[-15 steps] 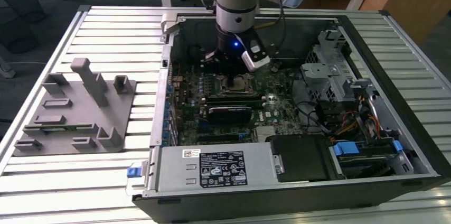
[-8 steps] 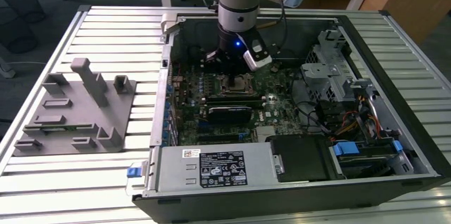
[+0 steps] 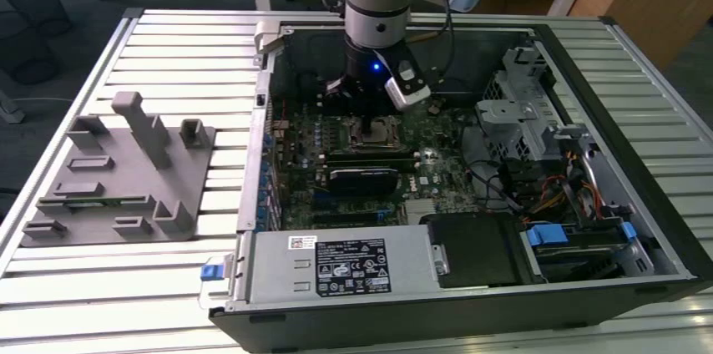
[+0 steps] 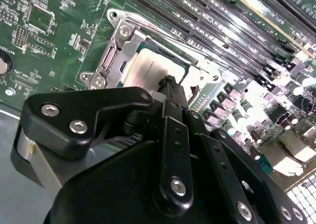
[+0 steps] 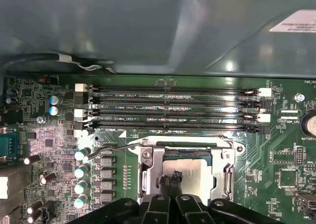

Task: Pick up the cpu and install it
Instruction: 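Close the cpu cover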

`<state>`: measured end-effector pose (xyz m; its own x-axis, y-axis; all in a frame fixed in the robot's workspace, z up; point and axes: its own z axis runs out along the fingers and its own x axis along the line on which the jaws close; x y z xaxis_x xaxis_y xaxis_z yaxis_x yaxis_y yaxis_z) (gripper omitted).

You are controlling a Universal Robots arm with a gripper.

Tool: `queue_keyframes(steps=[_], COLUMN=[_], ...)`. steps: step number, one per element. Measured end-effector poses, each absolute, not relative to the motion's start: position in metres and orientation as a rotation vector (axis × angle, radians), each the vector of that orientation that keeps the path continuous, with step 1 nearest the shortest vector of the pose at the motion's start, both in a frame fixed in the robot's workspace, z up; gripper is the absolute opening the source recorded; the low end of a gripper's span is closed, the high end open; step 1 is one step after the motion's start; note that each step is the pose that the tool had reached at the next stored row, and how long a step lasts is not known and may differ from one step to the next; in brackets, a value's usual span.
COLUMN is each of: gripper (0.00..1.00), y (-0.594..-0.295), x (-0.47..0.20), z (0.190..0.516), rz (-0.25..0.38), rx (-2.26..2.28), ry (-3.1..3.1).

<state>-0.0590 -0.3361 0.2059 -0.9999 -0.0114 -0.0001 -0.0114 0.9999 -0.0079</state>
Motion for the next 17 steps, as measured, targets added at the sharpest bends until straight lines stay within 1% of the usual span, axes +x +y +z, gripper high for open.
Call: queue_keyframes(steps=[6, 17], gripper=[0.11, 0.11], y=[-0.336, -0.336], x=[-0.075, -0.075], z=[0.204, 0.2], rz=[-0.012, -0.012], rx=[-0.018, -0.037], ry=[3.141, 3.141])
